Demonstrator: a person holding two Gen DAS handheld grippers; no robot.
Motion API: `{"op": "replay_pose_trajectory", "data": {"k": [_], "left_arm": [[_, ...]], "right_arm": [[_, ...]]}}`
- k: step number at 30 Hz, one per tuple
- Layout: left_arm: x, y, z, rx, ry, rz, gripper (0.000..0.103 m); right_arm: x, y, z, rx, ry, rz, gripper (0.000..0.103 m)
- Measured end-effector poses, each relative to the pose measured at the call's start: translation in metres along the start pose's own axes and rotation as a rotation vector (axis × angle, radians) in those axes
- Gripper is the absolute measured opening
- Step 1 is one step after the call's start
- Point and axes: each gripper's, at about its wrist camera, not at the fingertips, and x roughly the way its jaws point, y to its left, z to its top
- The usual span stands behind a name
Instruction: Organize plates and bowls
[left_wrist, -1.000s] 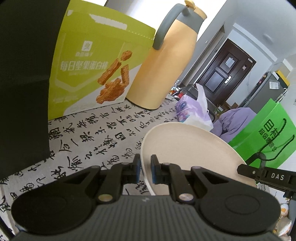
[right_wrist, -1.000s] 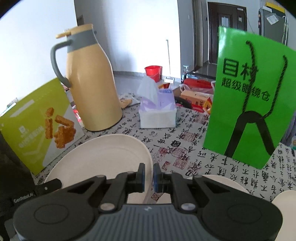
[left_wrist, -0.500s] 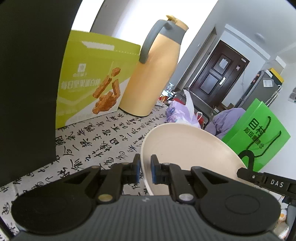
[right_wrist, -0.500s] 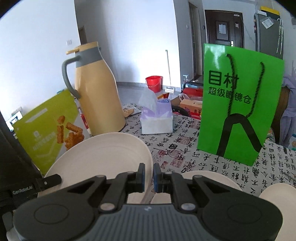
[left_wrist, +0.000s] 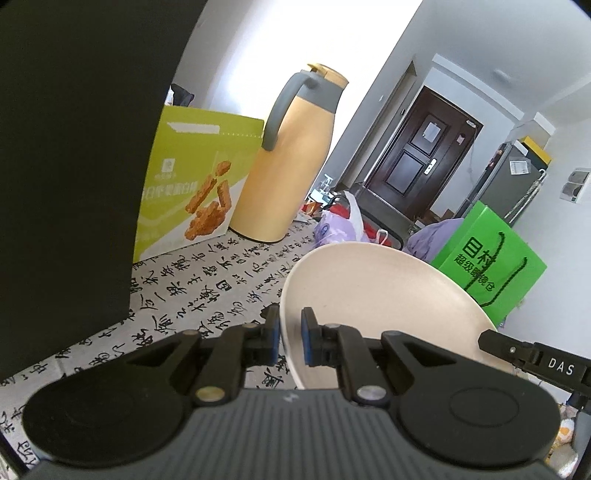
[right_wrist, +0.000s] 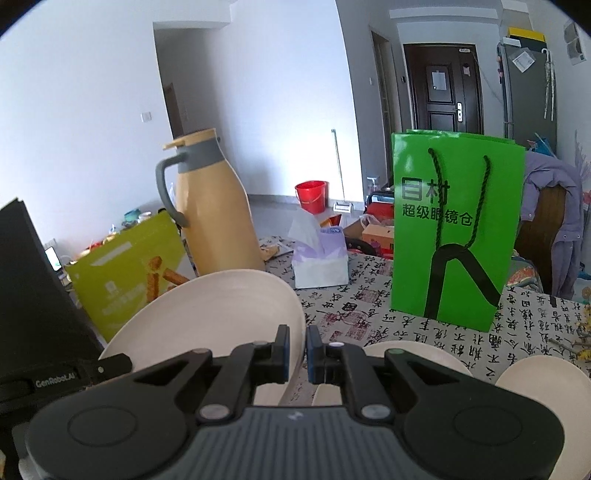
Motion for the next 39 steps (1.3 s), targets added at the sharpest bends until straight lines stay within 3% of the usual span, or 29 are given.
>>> {"op": "replay_pose_trajectory", "data": {"k": [39], "left_arm": [[-0.101, -0.018, -0.025, 0.082, -0.069, -0.052, 0.011]], "right_arm": [[-0.114, 0.008, -0.041, 0.03, -0.136, 0.003, 0.009]]}}
